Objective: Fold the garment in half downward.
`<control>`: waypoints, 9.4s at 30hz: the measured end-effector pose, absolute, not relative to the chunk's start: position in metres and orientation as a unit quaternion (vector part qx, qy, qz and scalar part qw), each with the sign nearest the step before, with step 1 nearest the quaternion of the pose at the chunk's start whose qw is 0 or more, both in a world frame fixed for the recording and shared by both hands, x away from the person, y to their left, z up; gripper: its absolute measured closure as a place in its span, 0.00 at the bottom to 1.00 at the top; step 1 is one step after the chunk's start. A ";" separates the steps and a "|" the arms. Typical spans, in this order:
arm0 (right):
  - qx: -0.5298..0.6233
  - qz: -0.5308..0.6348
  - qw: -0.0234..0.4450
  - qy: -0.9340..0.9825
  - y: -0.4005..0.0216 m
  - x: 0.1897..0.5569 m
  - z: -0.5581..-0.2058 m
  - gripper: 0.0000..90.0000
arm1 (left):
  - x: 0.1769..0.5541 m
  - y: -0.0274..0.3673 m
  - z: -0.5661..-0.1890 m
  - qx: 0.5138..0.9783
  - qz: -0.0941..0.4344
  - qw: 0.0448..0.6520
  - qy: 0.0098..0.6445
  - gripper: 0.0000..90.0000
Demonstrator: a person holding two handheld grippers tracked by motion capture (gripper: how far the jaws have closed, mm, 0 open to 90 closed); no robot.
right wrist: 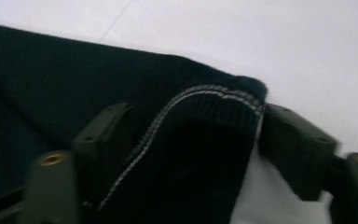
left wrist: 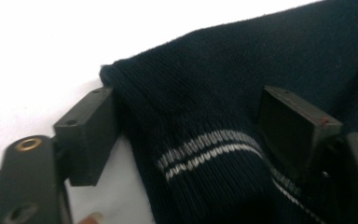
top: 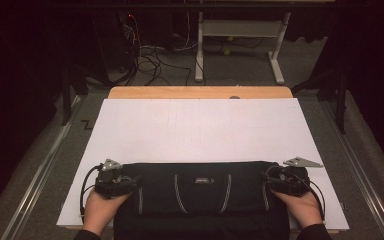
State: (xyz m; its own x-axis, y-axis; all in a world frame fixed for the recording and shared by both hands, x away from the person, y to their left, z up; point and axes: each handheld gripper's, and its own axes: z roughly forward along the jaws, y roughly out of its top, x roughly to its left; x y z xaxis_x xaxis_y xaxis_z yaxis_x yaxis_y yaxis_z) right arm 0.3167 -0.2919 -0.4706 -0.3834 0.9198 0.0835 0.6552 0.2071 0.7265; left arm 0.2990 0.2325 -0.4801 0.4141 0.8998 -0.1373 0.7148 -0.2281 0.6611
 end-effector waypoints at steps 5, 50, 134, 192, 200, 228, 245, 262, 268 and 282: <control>0.500 0.369 0.166 0.766 -0.285 0.309 -0.470 0.74 | 0.291 0.230 -0.481 0.781 0.131 0.353 0.499 0.53; 0.471 0.362 0.262 0.761 -0.279 0.352 -0.459 0.87 | 0.349 0.229 -0.469 0.766 0.150 0.386 0.491 0.81; 0.473 0.364 0.229 0.769 -0.267 0.379 -0.456 0.43 | 0.370 0.195 -0.466 0.764 0.107 0.393 0.500 0.38; 0.414 0.395 0.213 0.792 -0.273 0.272 -0.458 0.80 | 0.262 0.204 -0.461 0.786 0.094 0.432 0.432 0.80; 0.416 0.396 0.208 0.791 -0.276 0.264 -0.460 0.80 | 0.257 0.202 -0.464 0.794 0.094 0.422 0.428 0.80; 0.421 0.441 0.214 0.763 -0.282 0.264 -0.459 0.38 | 0.262 0.211 -0.463 0.760 0.133 0.456 0.443 0.35; 0.375 0.447 0.203 0.787 -0.231 0.306 -0.430 0.19 | 0.307 0.161 -0.435 0.797 0.101 0.437 0.405 0.13; 0.385 0.393 0.176 0.816 -0.190 0.343 -0.443 0.41 | 0.361 0.120 -0.446 0.821 0.045 0.371 0.431 0.25; 0.392 0.362 0.162 0.830 -0.184 0.346 -0.457 0.54 | 0.363 0.110 -0.457 0.836 0.034 0.346 0.425 0.37; 0.391 0.346 0.149 0.839 -0.182 0.348 -0.464 0.84 | 0.359 0.108 -0.466 0.837 0.041 0.347 0.422 0.72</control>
State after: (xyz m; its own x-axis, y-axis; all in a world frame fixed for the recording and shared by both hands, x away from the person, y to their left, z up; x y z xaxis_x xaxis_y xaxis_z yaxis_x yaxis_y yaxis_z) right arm 0.3479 -0.1815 -0.4639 -0.6489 0.7606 0.0204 0.5537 0.4537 0.6982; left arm 0.3586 0.1083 -0.4665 0.6412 0.7341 -0.2237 0.6770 -0.4039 0.6153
